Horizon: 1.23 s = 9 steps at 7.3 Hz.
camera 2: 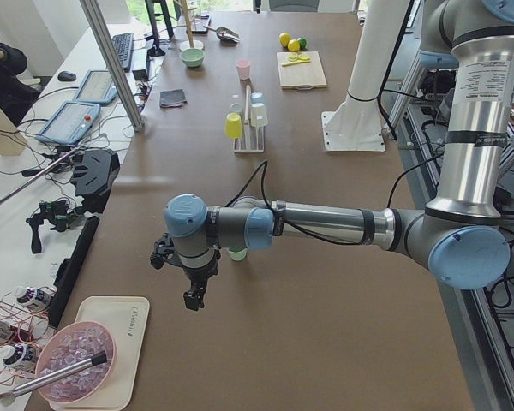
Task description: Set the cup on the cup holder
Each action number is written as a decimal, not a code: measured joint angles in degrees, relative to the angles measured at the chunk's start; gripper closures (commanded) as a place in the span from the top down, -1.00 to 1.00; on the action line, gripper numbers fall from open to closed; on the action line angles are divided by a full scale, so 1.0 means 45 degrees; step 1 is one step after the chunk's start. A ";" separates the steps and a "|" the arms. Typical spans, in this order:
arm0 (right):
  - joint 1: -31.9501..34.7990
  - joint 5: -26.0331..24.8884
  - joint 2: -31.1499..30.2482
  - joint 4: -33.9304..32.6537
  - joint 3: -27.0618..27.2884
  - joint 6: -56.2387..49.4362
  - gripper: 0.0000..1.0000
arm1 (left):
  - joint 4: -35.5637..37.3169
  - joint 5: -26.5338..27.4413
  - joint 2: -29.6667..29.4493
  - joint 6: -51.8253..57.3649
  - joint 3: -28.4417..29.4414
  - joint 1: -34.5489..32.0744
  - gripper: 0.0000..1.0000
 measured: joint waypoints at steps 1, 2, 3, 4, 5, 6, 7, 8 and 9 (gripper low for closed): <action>-0.0028 0.0069 0.0063 -0.0004 -0.0012 -0.0048 1.00 | 0.0028 0.0014 0.0114 -0.0005 -0.0112 0.0008 0.96; -0.0121 0.0111 0.0105 -0.0012 -0.0016 -0.0402 1.00 | 0.0072 -0.0005 0.0149 -0.0026 -0.0193 0.0025 0.96; -0.0379 0.0132 0.0139 -0.0037 0.0011 -0.1038 1.00 | 0.0128 -0.0038 0.0136 -0.0059 -0.0191 0.0098 0.96; -0.0793 0.0122 0.0202 -0.0057 0.0053 -0.1432 1.00 | 0.0196 -0.0068 0.0046 -0.0097 -0.0109 0.0434 0.96; -0.1152 0.0101 0.0312 -0.0066 0.0083 -0.1623 1.00 | 0.0493 -0.0081 -0.0309 -0.0127 0.0076 0.1003 0.96; -0.1465 0.0086 0.0473 -0.0130 0.0100 -0.1704 1.00 | 0.1261 -0.0073 -0.1094 -0.0135 0.0430 0.1516 0.96; -0.1703 0.0038 0.0717 -0.0350 0.0099 -0.1730 1.00 | 0.2142 -0.0036 -0.2249 -0.0137 0.1169 0.1997 0.96; -0.1875 -0.0085 0.1069 -0.0762 0.0088 -0.1745 1.00 | 0.2720 -0.0003 -0.3407 -0.0143 0.2173 0.2468 0.96; -0.2055 -0.0282 0.1489 -0.1256 0.0081 -0.1756 1.00 | 0.2976 0.0001 -0.4124 -0.0177 0.2862 0.2771 0.96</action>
